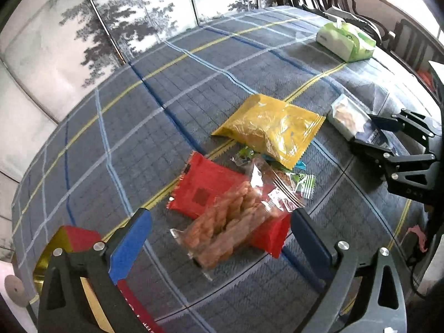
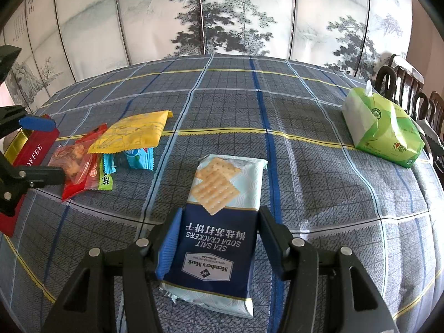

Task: Organize snacks
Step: 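Grasp the clear bag of orange twists with the left tool, then carry the orange twist bag into the gold tin with the left tool and release it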

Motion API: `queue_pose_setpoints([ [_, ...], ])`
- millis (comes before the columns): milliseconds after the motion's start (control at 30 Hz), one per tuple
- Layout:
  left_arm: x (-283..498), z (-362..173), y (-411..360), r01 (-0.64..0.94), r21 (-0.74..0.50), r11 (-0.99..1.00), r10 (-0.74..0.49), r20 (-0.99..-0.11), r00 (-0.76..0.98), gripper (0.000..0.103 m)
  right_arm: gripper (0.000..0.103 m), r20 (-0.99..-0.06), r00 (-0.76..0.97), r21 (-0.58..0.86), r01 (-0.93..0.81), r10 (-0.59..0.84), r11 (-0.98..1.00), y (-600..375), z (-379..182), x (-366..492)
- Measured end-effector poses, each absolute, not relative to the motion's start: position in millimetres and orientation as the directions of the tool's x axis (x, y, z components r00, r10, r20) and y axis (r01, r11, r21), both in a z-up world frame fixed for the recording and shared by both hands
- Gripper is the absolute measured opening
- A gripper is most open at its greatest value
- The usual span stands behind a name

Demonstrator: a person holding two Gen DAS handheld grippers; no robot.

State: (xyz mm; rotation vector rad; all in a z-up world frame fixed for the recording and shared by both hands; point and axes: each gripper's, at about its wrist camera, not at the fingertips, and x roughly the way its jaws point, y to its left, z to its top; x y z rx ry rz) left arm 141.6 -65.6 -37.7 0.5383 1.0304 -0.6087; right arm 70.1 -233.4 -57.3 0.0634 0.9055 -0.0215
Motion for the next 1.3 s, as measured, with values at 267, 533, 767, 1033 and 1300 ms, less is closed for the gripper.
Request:
queue_pose_setpoints([
  [267, 133.1, -58.6, -66.9, 0.692, 0.106, 0.714, -0.182, -0.926, 0.33, 0.085, 0.056, -0.787, 0.617, 0.046, 0.045, 0.008, 0.998, -233.2, -57.4, 70.1],
  [533, 125.0, -60.2, -61.6, 0.667, 0.039, 0.744, -0.205, -0.937, 0.282, 0.06, 0.057, -0.787, 0.617, 0.045, 0.044, 0.008, 0.998, -232.7, -57.9, 70.7],
  [767, 121.4, -58.6, -59.7, 0.624, -0.008, 0.781, -0.224, -0.937, 0.268, 0.04, 0.057, -0.787, 0.617, 0.044, 0.044, 0.008, 0.998, -232.1, -58.2, 71.0],
  [1033, 113.3, -57.2, -53.7, 0.573, -0.02, 0.819, -0.212, -0.939, 0.27, 0.035, 0.057, -0.787, 0.617, 0.043, 0.044, 0.007, 0.998, -232.3, -58.2, 70.8],
  [1300, 98.3, -55.9, -46.4, 0.526, -0.04, 0.849, -0.211, -0.94, 0.269, 0.034, 0.057, -0.79, 0.613, 0.02, 0.043, -0.01, 0.999, -228.0, -59.1, 71.9],
])
